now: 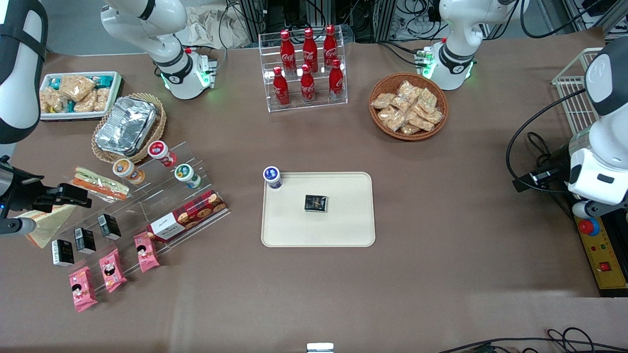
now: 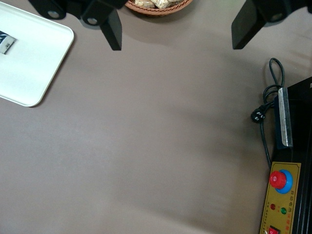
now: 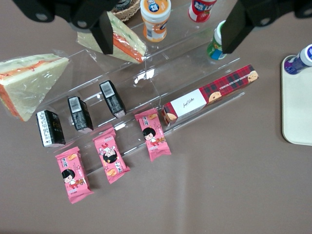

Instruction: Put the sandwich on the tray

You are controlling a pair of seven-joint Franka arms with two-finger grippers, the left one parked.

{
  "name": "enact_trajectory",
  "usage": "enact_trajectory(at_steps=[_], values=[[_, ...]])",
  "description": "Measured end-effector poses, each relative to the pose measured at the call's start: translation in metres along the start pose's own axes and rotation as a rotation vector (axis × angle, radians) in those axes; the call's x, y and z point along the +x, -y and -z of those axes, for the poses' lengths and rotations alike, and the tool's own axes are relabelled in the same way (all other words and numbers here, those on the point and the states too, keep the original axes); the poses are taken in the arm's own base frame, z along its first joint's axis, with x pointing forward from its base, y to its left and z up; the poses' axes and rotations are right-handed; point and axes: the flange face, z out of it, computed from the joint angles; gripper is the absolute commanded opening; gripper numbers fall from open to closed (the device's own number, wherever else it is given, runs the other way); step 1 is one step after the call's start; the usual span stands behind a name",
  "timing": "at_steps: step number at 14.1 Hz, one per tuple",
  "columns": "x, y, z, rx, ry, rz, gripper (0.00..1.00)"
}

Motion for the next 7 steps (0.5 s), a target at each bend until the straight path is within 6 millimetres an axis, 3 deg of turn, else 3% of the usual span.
enact_trajectory(at_steps=[7], values=[[-0.006, 0.002, 0.018, 0.000, -0.031, 0.003, 0.98]])
